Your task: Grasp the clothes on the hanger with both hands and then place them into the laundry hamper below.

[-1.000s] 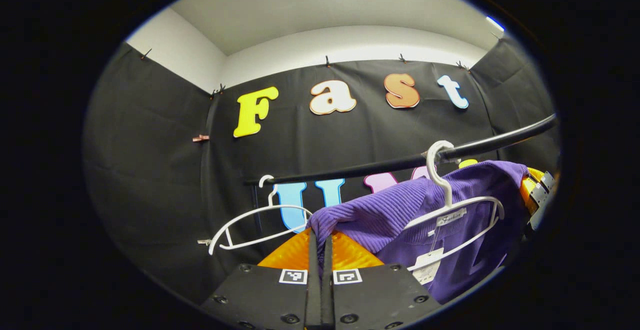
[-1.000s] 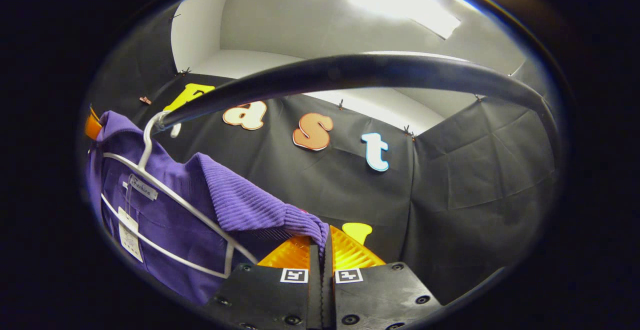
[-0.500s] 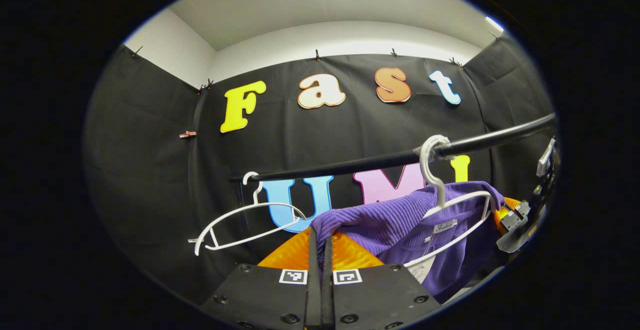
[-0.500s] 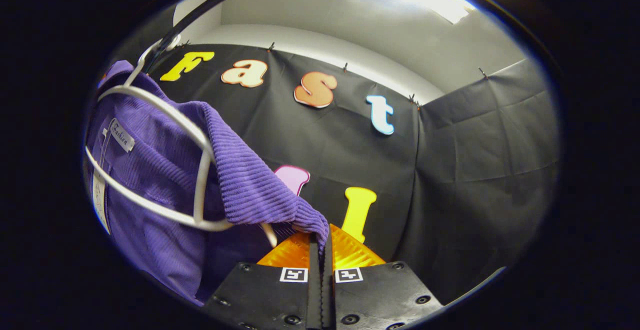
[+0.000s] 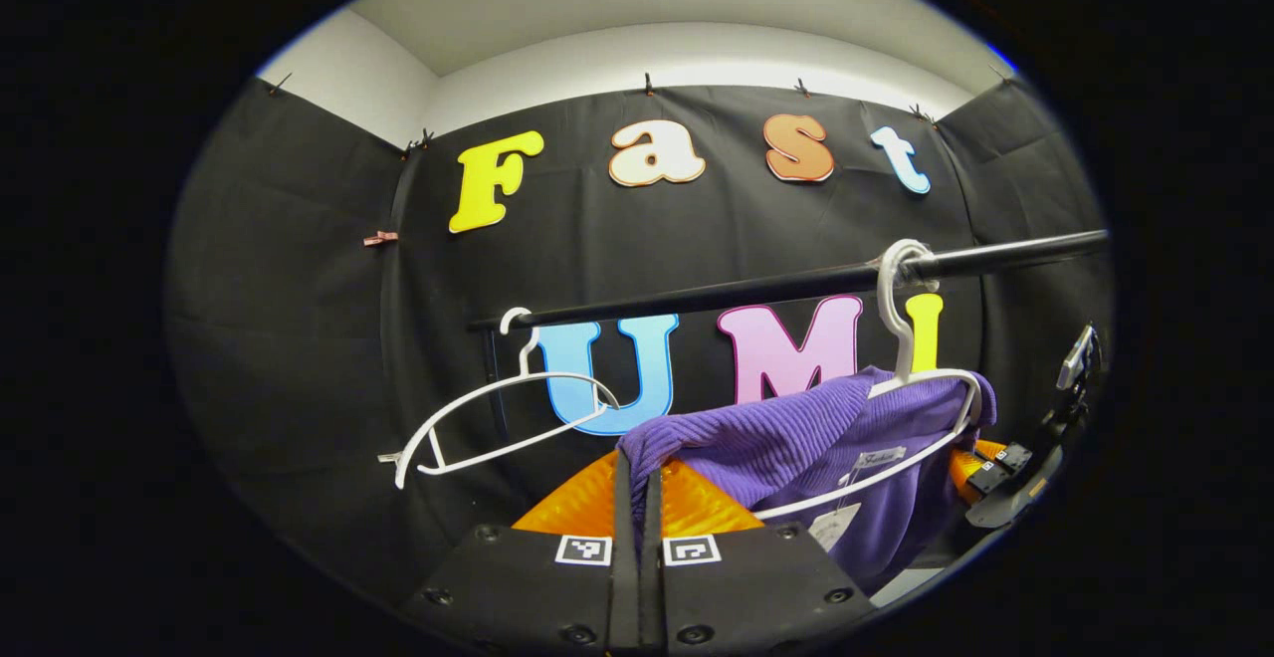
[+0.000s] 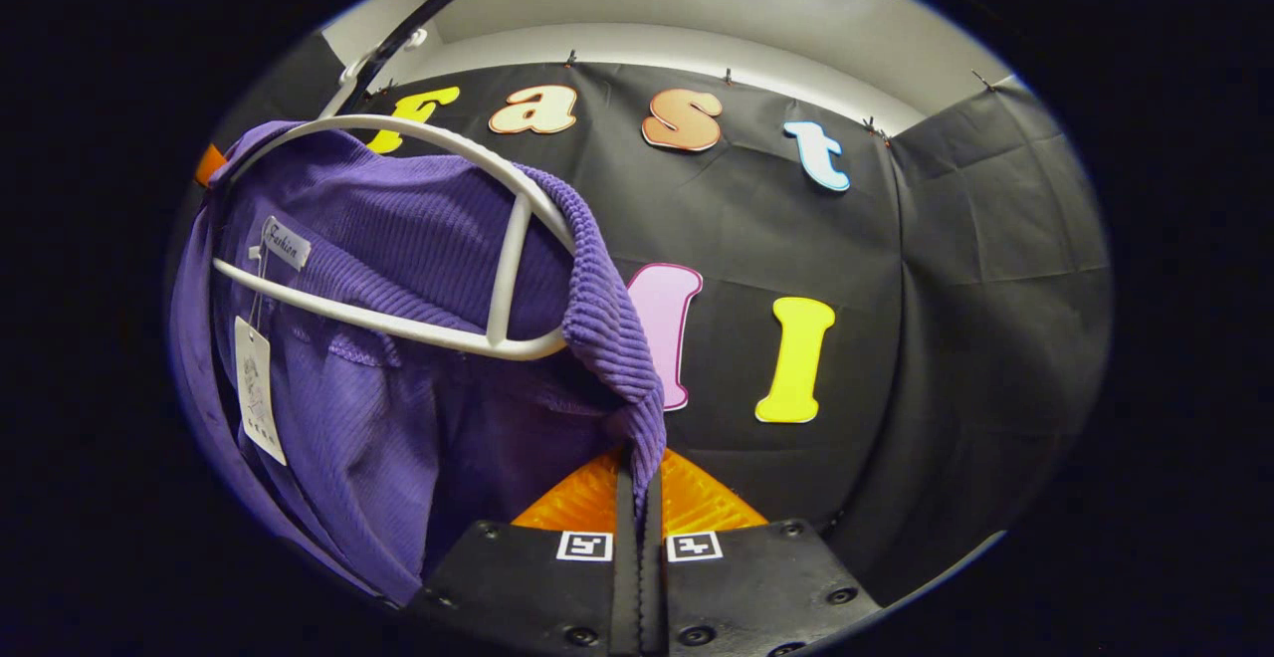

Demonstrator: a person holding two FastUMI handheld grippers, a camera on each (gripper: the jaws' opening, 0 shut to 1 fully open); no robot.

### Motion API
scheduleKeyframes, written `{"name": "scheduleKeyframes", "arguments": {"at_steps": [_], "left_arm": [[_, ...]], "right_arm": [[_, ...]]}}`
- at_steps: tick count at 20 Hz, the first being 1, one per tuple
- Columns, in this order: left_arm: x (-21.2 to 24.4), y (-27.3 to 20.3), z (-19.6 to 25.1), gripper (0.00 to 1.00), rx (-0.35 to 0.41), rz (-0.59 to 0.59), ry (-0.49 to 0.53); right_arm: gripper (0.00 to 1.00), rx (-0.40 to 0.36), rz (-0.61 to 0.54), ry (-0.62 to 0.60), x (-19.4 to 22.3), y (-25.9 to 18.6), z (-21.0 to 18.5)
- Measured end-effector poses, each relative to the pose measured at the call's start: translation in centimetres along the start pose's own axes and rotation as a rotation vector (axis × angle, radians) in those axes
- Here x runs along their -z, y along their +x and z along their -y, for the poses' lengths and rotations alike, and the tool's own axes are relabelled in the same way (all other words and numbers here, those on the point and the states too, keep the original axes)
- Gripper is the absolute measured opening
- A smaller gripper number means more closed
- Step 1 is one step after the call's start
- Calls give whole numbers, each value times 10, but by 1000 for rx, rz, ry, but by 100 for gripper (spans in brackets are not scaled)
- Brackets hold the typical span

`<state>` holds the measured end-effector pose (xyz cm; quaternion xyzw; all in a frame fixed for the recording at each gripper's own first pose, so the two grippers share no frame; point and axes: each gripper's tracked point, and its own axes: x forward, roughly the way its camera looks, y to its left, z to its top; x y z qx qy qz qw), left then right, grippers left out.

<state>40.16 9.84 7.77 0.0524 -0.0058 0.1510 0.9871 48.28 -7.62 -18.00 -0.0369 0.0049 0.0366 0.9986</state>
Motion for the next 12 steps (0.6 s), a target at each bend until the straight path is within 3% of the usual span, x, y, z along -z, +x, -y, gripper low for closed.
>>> {"name": "scheduleKeyframes", "arguments": {"at_steps": [3, 8, 12], "left_arm": [[-4, -5, 0, 5, -2, 10, -1], [-26, 3, 1, 5, 31, 29, -28], [-27, 18, -8, 5, 50, 41, 2]], "right_arm": [[5, -1, -3, 0, -1, 12, -5], [5, 68, 118, 35, -45, 34, 24], [5, 2, 132, 43, -46, 43, 16]]}}
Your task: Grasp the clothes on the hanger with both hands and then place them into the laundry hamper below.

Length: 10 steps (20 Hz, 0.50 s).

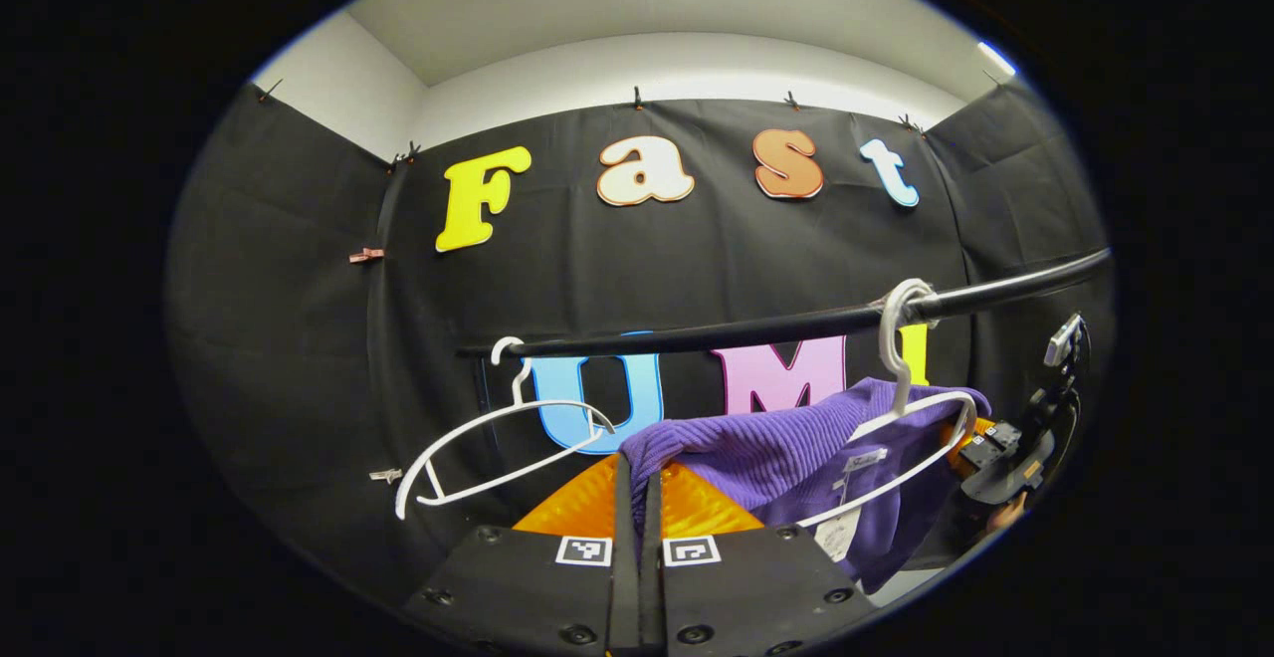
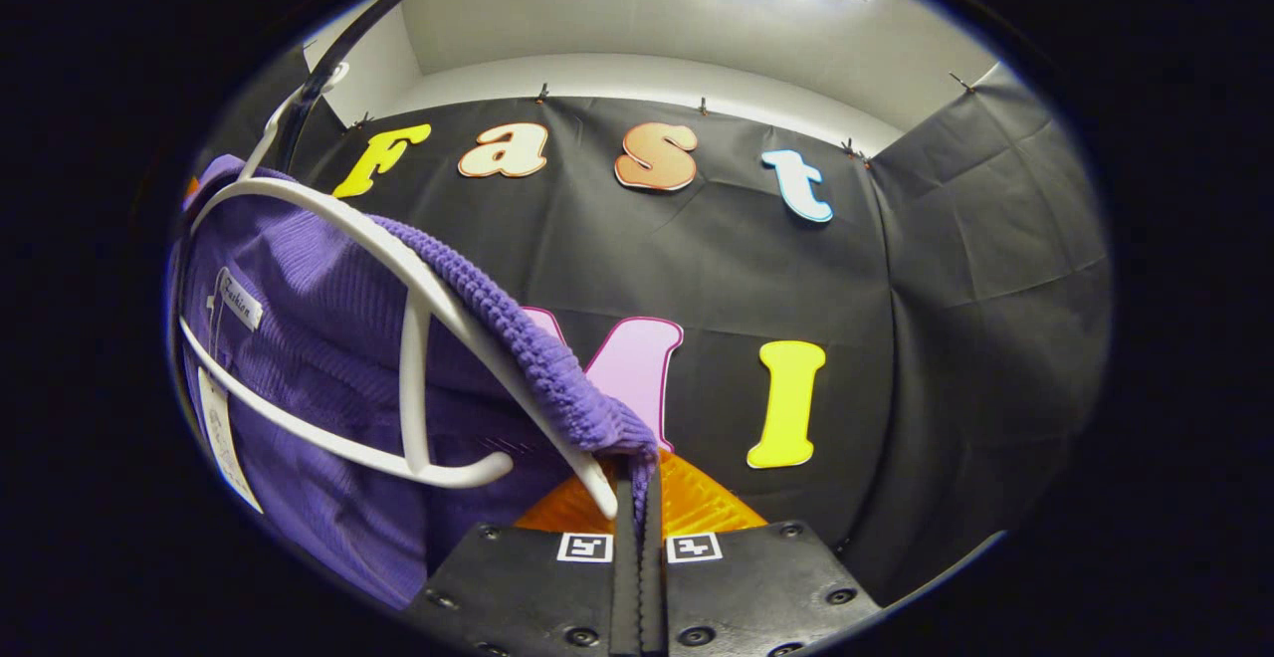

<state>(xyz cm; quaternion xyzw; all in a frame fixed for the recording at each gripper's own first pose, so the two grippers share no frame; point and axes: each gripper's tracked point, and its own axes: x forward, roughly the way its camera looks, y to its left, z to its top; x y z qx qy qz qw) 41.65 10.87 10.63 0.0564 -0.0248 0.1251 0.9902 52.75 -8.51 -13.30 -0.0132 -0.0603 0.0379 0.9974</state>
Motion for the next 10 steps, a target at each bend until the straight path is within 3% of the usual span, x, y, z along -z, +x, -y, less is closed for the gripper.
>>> {"name": "scheduleKeyframes", "arguments": {"at_steps": [5, 10], "left_arm": [[43, 3, -41, 5, -20, -77, -5], [101, -7, -50, 5, -63, -155, -32]], "right_arm": [[5, -127, -53, 16, 23, -21, -34], [6, -125, -151, 20, 64, -61, -51]]}}
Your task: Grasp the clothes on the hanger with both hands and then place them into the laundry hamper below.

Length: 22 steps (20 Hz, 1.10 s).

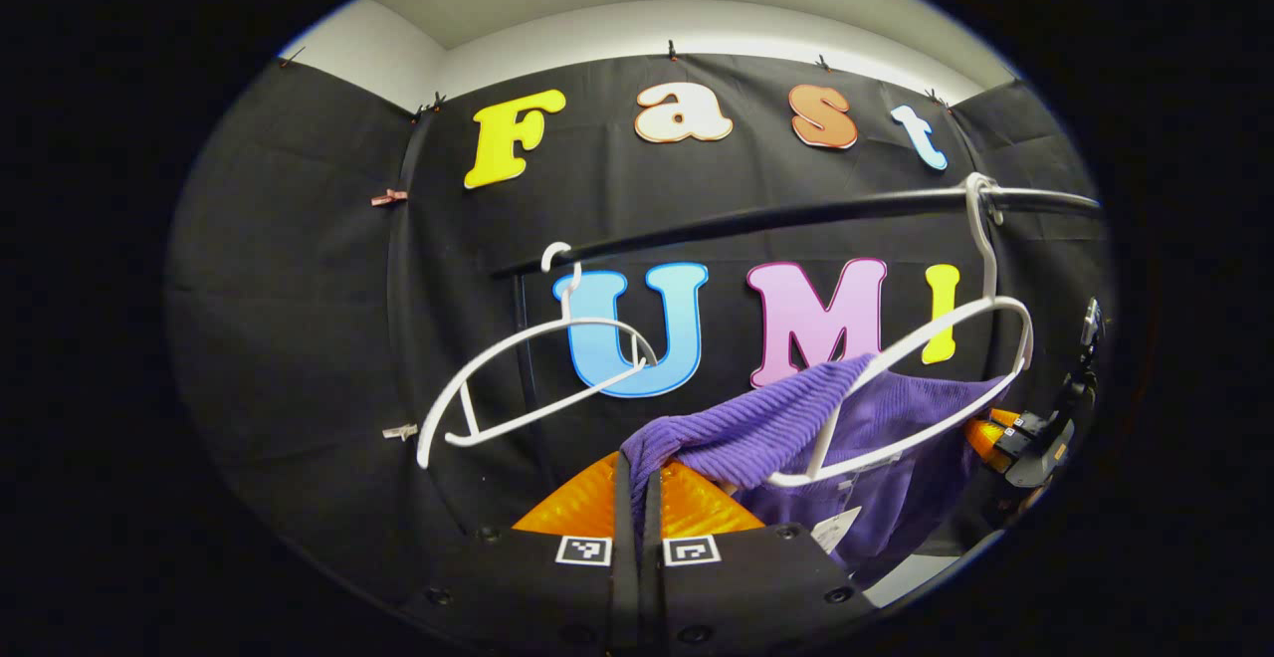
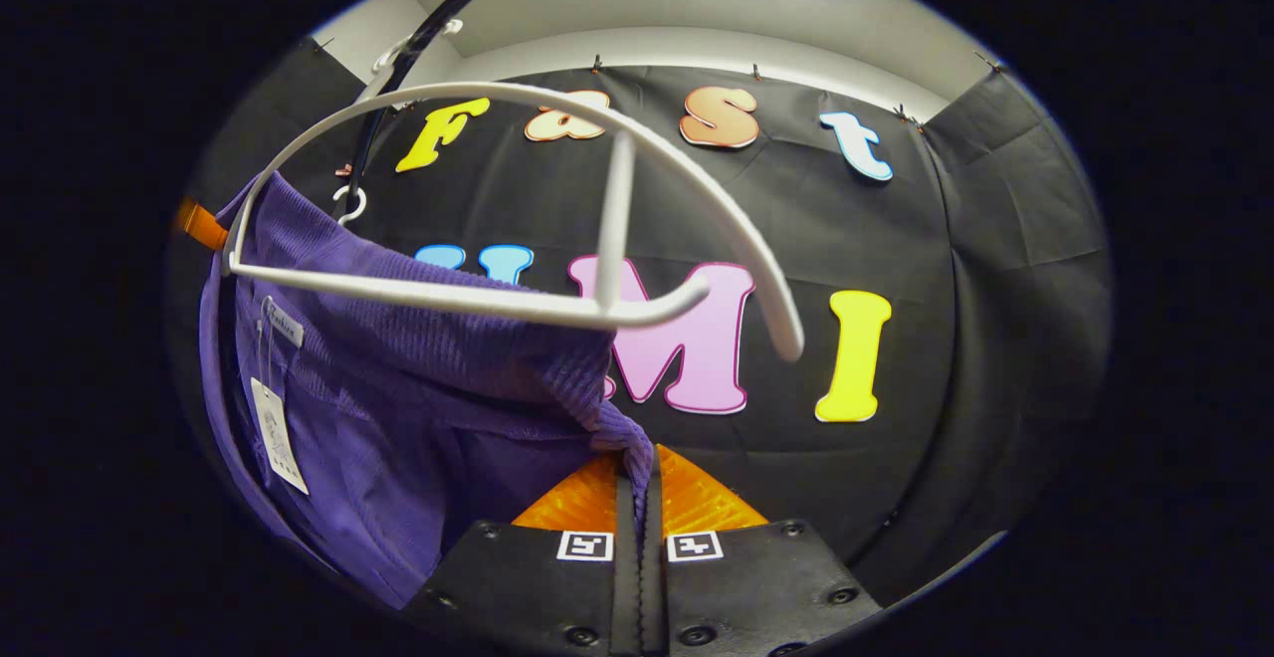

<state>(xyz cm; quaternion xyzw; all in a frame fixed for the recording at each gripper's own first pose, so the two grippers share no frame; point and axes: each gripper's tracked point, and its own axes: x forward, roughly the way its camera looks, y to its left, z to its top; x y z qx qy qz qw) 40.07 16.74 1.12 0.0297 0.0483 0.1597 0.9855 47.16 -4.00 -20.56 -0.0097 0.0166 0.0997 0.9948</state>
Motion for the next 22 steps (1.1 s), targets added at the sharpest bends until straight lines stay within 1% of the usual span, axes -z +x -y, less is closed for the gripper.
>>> {"name": "scheduleKeyframes", "arguments": {"at_steps": [1, 3, 6, 8, 11, 14, 16, 20, 22], "left_arm": [[14, -2, -1, 5, -8, -20, -2], [40, -7, -3, 5, -16, -58, -23], [73, -21, -1, 5, -15, -94, -35], [92, -33, 7, 5, 3, -118, -46], [109, -54, 30, 5, 55, -147, -88], [108, -78, 65, 5, 125, -164, -131], [101, -96, 88, 5, 170, -151, -150], [86, -118, 114, 5, 221, -143, -205], [85, -126, 126, 5, 243, -146, -221]], "right_arm": [[4, 1, -19, 12, 8, -8, -3], [5, 3, -54, 7, 18, -24, -10], [5, -14, -80, -9, 22, -53, -24], [5, -41, -93, -2, 19, -70, -36], [5, -92, -112, 33, 6, -97, -59], [5, -134, -130, 80, -15, -123, -76], [5, -140, -148, 111, -26, -137, -79], [5, -147, -205, 173, -40, -161, -80], [5, -163, -236, 191, -39, -171, -83]]}}
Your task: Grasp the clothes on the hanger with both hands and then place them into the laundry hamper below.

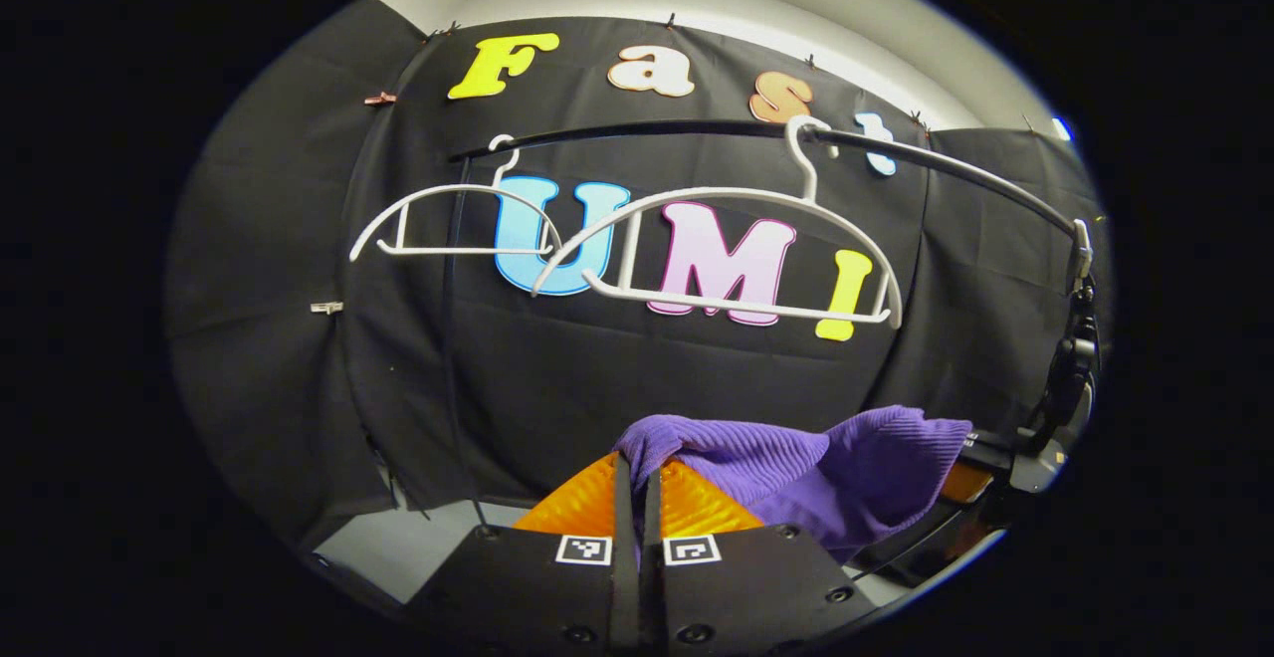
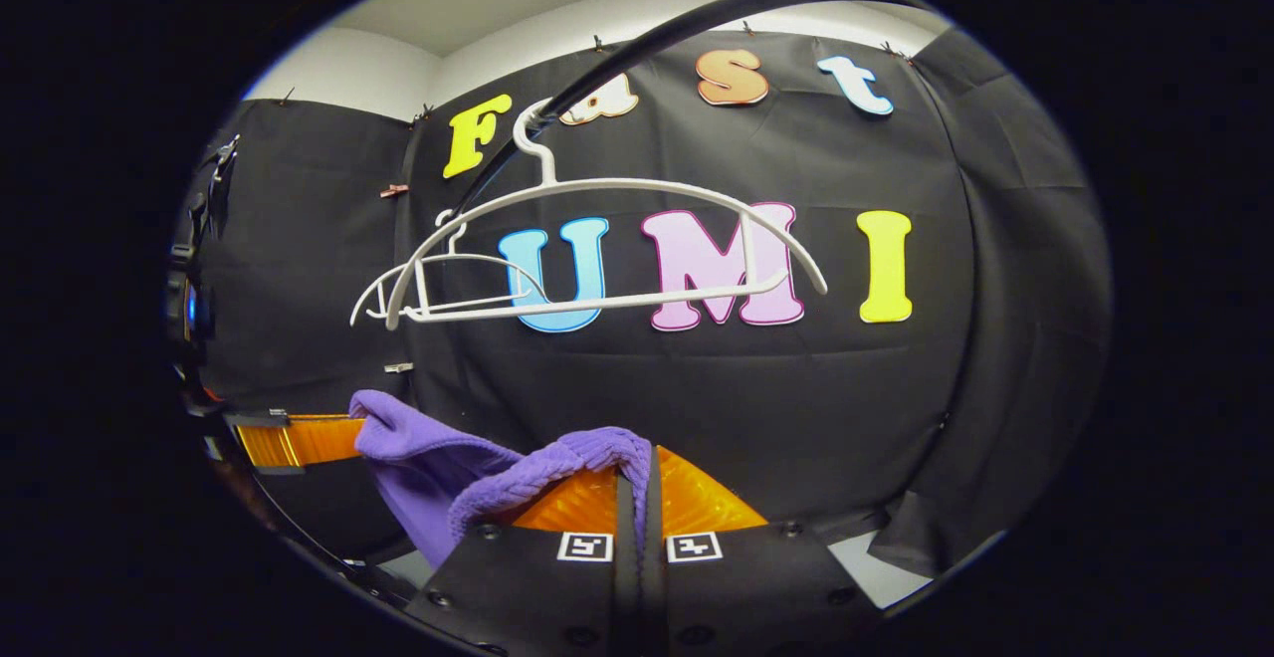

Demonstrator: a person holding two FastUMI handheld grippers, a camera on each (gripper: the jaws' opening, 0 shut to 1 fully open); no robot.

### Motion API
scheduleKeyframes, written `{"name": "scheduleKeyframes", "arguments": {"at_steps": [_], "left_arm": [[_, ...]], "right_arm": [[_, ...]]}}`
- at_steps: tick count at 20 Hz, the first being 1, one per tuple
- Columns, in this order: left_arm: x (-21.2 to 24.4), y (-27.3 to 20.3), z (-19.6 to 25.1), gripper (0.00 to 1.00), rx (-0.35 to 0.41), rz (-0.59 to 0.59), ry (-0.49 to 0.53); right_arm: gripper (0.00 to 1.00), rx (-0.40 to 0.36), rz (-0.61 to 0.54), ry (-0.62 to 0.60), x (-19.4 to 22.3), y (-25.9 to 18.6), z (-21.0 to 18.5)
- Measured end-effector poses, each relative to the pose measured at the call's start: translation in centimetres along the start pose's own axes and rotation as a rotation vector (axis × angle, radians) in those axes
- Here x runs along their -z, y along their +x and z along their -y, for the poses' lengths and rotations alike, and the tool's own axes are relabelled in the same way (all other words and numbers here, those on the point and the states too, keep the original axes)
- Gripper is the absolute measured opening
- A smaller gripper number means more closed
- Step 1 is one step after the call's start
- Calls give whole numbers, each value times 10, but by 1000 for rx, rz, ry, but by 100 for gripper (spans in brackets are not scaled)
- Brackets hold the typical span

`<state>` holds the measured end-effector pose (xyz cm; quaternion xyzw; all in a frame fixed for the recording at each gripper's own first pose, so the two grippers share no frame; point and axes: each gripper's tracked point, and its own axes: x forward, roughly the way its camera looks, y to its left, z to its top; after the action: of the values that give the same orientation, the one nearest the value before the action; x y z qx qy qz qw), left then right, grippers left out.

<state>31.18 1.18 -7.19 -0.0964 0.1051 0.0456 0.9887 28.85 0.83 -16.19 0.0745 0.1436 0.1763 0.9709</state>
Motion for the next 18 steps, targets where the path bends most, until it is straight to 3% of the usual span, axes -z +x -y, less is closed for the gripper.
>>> {"name": "scheduleKeyframes", "arguments": {"at_steps": [5, 18], "left_arm": [[40, 3, 15, 5, 26, -59, -61], [235, 51, 13, 5, 10, -439, -141]], "right_arm": [[6, -22, -95, 14, 45, -8, -7], [6, 37, -569, 37, 259, 3, 33]]}}
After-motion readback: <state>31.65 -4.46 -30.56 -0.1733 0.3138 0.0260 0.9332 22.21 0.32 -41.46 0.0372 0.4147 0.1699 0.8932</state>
